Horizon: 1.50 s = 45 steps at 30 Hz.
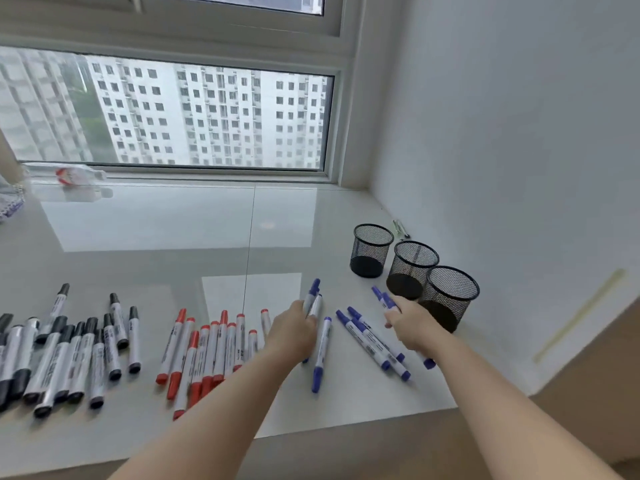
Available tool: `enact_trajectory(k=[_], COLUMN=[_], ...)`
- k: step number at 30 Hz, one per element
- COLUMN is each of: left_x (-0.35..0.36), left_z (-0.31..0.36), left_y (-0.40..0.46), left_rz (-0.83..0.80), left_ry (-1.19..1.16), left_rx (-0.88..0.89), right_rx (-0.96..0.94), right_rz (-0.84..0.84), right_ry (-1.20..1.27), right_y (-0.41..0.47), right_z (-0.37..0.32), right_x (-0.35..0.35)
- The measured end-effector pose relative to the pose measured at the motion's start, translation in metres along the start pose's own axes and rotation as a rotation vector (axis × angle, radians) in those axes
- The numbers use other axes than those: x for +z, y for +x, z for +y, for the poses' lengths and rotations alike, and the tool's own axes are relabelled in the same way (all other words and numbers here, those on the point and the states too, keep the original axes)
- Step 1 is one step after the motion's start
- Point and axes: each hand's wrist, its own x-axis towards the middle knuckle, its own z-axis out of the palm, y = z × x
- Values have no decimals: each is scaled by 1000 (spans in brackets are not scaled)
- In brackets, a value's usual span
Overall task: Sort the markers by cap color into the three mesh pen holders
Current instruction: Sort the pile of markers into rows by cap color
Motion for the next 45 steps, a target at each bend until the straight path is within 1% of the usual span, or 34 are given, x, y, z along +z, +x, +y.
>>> enact_trajectory(k=[2, 5, 9, 13, 21, 24, 30, 32, 34, 37, 43, 45], left_x=[7, 21, 35, 45, 61, 66, 73, 75, 77, 79, 79, 80], left_z=[3, 3, 6, 6, 7, 7, 2, 2, 0, -3, -4, -4], left_y=[4, 7, 7, 3, -8, -11, -9, -7, -6, -6, -5, -5], left_rz=[50, 83, 73, 45, -27, -60, -34, -68, -86, -64, -12, -7], left_ry=[35, 125, 291, 278, 269, 275, 312, 292, 267, 269, 368, 385], left_rx=[5, 14, -12, -23, 52, 71, 83, 82, 95, 123, 159, 142], right_rx=[-14, -13, -13, -13, -130, -152, -169, -167, -151, -132, -128, -115], right_rz=[59, 116, 54, 48, 73, 102, 221, 198, 138, 79, 48, 37], right_ry=[-69, -79, -181, -213, -223, -292, -451, -461, -463, -442, -411, -399], right_y=[1, 7, 15, 22, 24, 22, 15, 15, 16, 18, 21, 22], right_z=[13, 32, 52, 61, 54, 55, 55, 53, 52, 52, 56, 60], right_x=[-1, 2, 11, 21, 45, 54, 70, 72, 73, 73, 69, 64])
